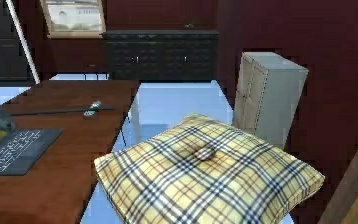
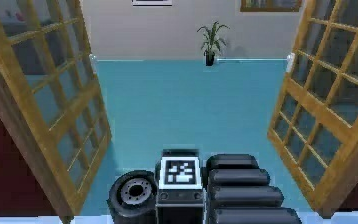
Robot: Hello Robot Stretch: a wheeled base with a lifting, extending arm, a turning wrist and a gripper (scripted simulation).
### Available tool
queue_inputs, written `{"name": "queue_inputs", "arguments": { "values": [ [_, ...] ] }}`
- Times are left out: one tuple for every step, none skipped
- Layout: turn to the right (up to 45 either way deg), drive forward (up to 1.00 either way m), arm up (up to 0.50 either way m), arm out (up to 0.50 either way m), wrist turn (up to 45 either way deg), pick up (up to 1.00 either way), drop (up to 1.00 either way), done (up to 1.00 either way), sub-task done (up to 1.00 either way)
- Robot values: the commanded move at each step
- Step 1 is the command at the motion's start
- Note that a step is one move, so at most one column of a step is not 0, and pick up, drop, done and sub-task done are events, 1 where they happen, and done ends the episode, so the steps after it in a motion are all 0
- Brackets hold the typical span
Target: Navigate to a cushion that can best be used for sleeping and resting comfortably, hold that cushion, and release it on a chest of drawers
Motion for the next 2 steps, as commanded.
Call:
{"name": "queue_inputs", "arguments": {
  "values": [
    [0.0,1.0,0.0,0.0,0.0,0.0,0.0,0.0,0.0],
    [0.0,1.0,0.0,0.0,0.0,0.0,0.0,0.0,0.0]
  ]
}}
